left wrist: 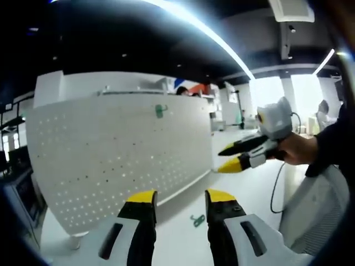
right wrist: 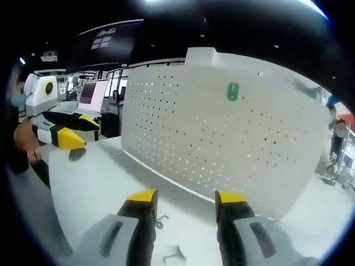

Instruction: Insert the hook assembly into the mounting plate slot until the hook locks in place.

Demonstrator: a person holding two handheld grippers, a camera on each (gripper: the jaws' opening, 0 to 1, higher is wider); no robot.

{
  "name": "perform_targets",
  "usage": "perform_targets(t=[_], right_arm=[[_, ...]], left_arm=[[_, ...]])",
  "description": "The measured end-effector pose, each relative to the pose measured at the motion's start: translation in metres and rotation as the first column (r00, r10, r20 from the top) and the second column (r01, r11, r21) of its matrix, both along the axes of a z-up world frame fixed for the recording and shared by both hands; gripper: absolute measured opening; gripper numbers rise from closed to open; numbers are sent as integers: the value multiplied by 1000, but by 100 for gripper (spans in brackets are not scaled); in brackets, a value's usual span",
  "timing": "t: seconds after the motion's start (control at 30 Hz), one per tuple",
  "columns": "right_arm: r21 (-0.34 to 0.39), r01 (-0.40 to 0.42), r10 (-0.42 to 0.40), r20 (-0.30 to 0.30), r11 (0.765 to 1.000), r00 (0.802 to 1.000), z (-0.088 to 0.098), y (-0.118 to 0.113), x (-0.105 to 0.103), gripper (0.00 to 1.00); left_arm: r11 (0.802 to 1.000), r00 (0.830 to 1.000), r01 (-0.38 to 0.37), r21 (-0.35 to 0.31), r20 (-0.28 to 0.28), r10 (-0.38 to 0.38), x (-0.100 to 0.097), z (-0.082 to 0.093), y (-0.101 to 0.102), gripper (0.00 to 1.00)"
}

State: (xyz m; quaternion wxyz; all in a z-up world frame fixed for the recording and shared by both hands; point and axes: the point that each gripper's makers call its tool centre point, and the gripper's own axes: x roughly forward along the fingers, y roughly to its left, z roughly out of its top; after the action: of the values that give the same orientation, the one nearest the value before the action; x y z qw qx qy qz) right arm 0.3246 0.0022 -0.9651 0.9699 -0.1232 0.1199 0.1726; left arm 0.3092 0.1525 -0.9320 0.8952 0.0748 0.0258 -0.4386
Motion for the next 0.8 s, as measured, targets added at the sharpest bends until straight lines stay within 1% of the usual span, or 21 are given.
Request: perform_targets(t=[0.13, 0.23, 0.3, 0.47, 0.6, 0.67, 0.73, 0.8], right_arm=[[-18, -38, 38, -17, 999, 999, -6, 10, -1, 39], [-17, -74, 73, -51, 997, 996, -15, 18, -2, 36], [-10, -107, 106, -72, 994, 992, -21, 25, -4, 32], [-13, -175, 172, -126, 985, 977, -35, 41, -11, 32], [-13, -234, 228, -187, 972, 956, -51, 53, -17, 30], [-12, -259, 251, -209, 966, 945, -57, 58, -19, 27], [-8, -301, 290, -241, 954, 926, -65, 66, -23, 24], [-23, -334, 315, -271, 942, 910, -74, 71, -27, 23]], left_arm=[[1000, 1000, 0, -1, 2, 0, 0, 1, 0, 35], [1000, 1000, -6, -13, 5, 6, 0, 3, 2, 36], [1000, 1000, -9, -16, 7, 9, 0, 4, 3, 35], [1000, 1000, -13, -23, 11, 13, -1, 6, 4, 36], [1000, 1000, -12, -24, 14, 13, -2, 7, 4, 36], [1000, 1000, -10, -26, 15, 11, -3, 8, 3, 35], [1000, 1000, -9, -26, 13, 9, -3, 7, 3, 36], [1000, 1000, -7, -28, 12, 8, -3, 8, 3, 36]])
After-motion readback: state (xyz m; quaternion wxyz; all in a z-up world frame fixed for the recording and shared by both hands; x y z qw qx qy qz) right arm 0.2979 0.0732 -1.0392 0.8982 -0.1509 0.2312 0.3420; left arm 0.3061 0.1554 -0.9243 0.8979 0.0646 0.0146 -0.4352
